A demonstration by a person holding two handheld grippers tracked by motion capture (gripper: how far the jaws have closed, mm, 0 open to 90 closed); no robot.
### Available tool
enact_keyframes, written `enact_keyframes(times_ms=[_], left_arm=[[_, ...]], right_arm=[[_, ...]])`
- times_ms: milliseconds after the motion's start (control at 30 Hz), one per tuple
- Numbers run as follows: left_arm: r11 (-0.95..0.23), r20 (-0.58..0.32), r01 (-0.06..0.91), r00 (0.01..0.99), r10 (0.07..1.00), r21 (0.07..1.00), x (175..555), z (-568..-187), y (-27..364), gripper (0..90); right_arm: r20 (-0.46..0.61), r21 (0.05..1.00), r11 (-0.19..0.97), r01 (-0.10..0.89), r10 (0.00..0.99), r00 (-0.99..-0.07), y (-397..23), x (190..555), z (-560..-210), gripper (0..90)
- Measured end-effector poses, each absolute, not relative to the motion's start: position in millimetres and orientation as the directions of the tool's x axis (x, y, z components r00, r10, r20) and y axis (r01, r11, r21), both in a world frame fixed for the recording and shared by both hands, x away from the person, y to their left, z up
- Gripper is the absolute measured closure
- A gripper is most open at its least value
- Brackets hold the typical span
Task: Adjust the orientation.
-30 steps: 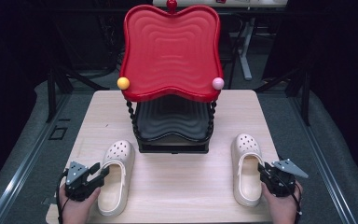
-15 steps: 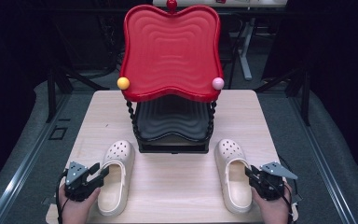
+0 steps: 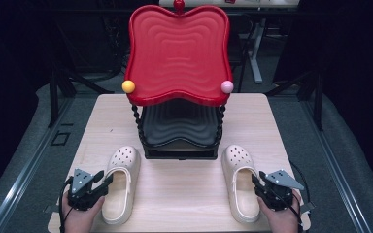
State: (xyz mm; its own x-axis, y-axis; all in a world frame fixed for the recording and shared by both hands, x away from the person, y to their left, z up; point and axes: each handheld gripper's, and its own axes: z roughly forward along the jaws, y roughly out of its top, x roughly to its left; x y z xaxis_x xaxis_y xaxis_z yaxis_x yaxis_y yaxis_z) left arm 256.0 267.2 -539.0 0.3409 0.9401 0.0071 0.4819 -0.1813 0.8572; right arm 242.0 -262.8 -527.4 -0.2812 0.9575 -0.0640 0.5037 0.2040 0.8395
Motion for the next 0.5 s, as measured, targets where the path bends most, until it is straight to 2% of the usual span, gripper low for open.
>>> enact_keyframes(times_ms=[200,300,500], left_arm=[[-0.208,0.032,0.476,0.351,0.936,0.854,254.0,-537.0,264.3,60.8],[-0.198,0.001,0.504,0.364,0.931,0.841,256.0,-539.0,264.5,62.7],[-0.213,0.021,0.503,0.359,0.933,0.838,257.7,-540.1,264.1,66.8]], right_arm=[[-0.129,0.84,0.257,0.477,0.95,-0.285,-254.9,239.5,-525.2,64.8],[-0.128,0.84,0.258,0.477,0.949,-0.288,-254.6,240.1,-524.6,67.6],[-0.13,0.826,0.267,0.497,0.947,-0.293,-255.9,245.1,-527.2,70.2]])
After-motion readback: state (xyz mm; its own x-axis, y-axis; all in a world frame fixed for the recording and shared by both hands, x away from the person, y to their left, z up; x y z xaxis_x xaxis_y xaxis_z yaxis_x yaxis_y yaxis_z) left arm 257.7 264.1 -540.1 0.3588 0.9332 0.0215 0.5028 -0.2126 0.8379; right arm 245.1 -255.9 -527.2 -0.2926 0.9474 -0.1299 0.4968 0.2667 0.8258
